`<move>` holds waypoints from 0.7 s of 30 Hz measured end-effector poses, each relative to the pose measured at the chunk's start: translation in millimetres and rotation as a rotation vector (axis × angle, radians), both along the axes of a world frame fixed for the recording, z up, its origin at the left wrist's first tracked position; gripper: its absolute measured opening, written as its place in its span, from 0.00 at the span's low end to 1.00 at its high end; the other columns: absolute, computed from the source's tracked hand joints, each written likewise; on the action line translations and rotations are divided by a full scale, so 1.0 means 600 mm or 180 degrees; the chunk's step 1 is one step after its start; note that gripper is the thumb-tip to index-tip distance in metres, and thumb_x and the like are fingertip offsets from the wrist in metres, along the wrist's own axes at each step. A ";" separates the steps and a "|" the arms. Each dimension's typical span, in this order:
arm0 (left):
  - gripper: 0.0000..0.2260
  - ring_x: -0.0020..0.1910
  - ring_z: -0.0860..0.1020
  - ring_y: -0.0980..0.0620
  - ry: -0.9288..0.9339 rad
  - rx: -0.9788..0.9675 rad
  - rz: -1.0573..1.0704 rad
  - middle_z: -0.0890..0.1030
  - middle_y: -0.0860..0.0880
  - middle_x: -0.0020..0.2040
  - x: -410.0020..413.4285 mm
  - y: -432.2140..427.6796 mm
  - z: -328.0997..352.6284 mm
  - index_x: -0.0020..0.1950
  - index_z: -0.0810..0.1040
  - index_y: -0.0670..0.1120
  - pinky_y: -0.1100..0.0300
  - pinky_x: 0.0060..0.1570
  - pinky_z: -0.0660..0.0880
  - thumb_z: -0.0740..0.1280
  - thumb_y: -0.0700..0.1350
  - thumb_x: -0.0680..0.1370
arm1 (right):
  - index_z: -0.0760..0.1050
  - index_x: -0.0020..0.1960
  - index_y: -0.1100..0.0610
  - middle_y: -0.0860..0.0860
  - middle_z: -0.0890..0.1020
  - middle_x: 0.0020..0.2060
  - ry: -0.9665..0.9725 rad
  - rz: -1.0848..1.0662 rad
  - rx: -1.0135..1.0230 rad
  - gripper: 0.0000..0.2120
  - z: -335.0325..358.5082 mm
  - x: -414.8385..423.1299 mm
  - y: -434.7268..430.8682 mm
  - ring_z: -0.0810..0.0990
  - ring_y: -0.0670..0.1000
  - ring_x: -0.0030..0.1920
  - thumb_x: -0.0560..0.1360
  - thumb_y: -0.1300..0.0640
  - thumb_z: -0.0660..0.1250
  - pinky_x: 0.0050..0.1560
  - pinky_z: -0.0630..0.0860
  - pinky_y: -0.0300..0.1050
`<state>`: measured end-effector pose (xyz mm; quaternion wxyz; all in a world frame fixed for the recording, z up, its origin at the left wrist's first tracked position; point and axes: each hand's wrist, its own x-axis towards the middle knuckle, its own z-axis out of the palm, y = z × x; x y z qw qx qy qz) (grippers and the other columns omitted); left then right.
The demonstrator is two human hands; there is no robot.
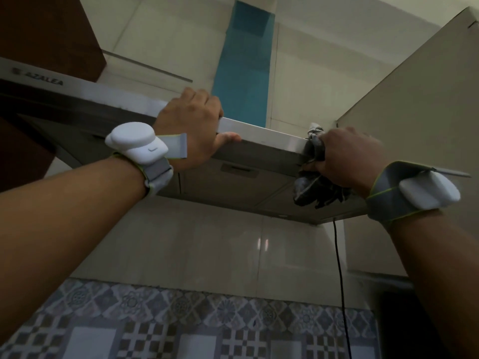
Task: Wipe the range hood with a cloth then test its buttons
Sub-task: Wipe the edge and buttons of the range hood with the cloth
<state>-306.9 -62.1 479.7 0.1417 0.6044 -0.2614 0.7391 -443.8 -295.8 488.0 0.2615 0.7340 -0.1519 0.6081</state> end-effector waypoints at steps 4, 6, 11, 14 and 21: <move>0.30 0.56 0.72 0.42 -0.0020 -0.0010 0.0088 0.76 0.41 0.55 -0.001 -0.003 -0.001 0.55 0.75 0.43 0.48 0.52 0.71 0.58 0.69 0.73 | 0.77 0.54 0.52 0.52 0.74 0.39 -0.0035 0.0072 -0.0184 0.17 -0.002 0.013 0.044 0.78 0.58 0.41 0.71 0.44 0.71 0.38 0.73 0.45; 0.30 0.56 0.72 0.42 -0.0011 -0.0011 0.0108 0.76 0.41 0.55 -0.001 -0.001 0.000 0.56 0.75 0.43 0.48 0.52 0.70 0.58 0.68 0.73 | 0.77 0.53 0.53 0.53 0.75 0.40 -0.0033 0.0128 -0.0261 0.16 -0.001 0.022 0.070 0.77 0.58 0.41 0.71 0.45 0.71 0.38 0.71 0.45; 0.33 0.56 0.72 0.42 0.0098 0.0010 0.0125 0.76 0.42 0.55 0.000 -0.001 -0.001 0.56 0.76 0.44 0.47 0.52 0.72 0.52 0.71 0.71 | 0.76 0.52 0.53 0.54 0.77 0.42 -0.0126 0.0247 -0.0319 0.12 0.000 0.040 0.100 0.79 0.60 0.47 0.72 0.49 0.70 0.38 0.67 0.46; 0.33 0.57 0.72 0.43 0.0191 0.0083 0.0081 0.76 0.43 0.55 -0.002 0.006 0.000 0.56 0.76 0.45 0.47 0.52 0.73 0.53 0.71 0.71 | 0.76 0.52 0.54 0.55 0.79 0.46 -0.0129 0.0292 -0.0342 0.12 -0.001 0.041 0.095 0.79 0.61 0.47 0.72 0.49 0.69 0.39 0.67 0.45; 0.28 0.55 0.72 0.45 0.0376 0.0399 0.0311 0.76 0.45 0.55 0.003 0.056 0.012 0.58 0.76 0.47 0.47 0.51 0.75 0.58 0.68 0.74 | 0.77 0.54 0.55 0.56 0.80 0.47 -0.0120 0.0415 -0.0301 0.12 -0.003 0.038 0.095 0.79 0.62 0.48 0.72 0.52 0.68 0.39 0.67 0.46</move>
